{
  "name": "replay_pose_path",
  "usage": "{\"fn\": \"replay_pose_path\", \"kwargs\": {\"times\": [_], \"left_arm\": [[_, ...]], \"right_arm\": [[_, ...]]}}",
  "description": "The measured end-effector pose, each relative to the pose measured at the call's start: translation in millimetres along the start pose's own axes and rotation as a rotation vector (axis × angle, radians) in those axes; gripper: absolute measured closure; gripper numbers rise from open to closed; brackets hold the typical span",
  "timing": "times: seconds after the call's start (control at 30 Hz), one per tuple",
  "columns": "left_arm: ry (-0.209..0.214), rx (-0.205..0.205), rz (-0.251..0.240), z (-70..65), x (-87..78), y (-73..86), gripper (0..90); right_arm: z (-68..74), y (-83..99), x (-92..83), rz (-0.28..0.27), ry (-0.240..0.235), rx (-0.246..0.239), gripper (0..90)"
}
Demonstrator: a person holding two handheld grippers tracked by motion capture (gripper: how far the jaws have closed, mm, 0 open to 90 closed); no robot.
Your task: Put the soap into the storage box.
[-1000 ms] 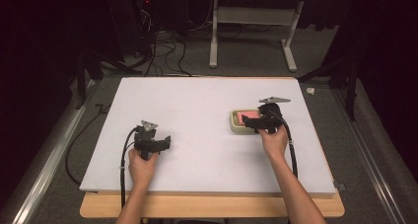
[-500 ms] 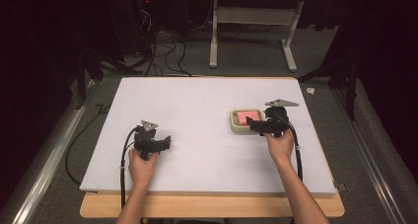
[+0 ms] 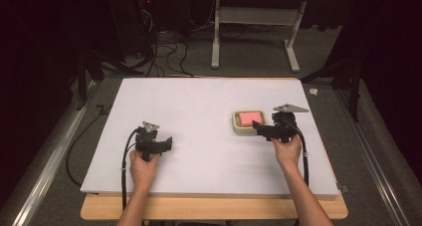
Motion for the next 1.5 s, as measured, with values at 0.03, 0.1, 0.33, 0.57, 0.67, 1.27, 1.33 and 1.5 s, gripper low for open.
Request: {"fn": "replay_pose_path", "kwargs": {"times": [0.03, 0.1, 0.33, 0.57, 0.67, 1.27, 1.33, 1.5], "left_arm": [[0.0, 0.0, 0.0, 0.0, 0.0, 0.0, 19.9], [0.0, 0.0, 0.0, 0.0, 0.0, 0.0, 19.9], [0.001, 0.0, 0.0, 0.1, 0.0, 0.0, 19.8], [0.0, 0.0, 0.0, 0.0, 0.0, 0.0, 19.8], [0.001, 0.0, 0.0, 0.0, 0.0, 0.0, 19.9], [0.0, 0.0, 0.0, 0.0, 0.0, 0.0, 19.8], [0.001, 0.0, 0.0, 0.0, 0.0, 0.0, 19.9], [0.0, 0.0, 0.0, 0.0, 0.0, 0.0, 19.9]], "right_arm": [[-0.6, 0.9, -1.5, -0.001, 0.0, 0.002, 15.7], [-1.8, 2.0, -3.9, -0.008, -0.001, 0.004, 15.7], [-4.1, 5.7, -14.2, -0.025, -0.004, 0.009, 15.8], [-7.8, 12.6, -22.2, -0.031, -0.006, 0.021, 15.9], [-8.5, 14.6, -25.7, -0.041, -0.009, 0.023, 16.3], [-6.8, 31.7, -39.1, -0.051, -0.018, 0.025, 18.3], [-5.3, 32.9, -39.7, -0.05, -0.019, 0.031, 18.5], [-1.6, 36.1, -40.7, -0.054, -0.03, 0.027, 18.5]]}}
Point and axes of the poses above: each handheld gripper's, and its own axes: x roughly forward along the jaws, y roughly out of its underside, z roughly to its left, the point moved 3 cm from there along x, roughly forward along the jaws, and after that the axes turned 15 degrees about -y, right-handed, at the moved point
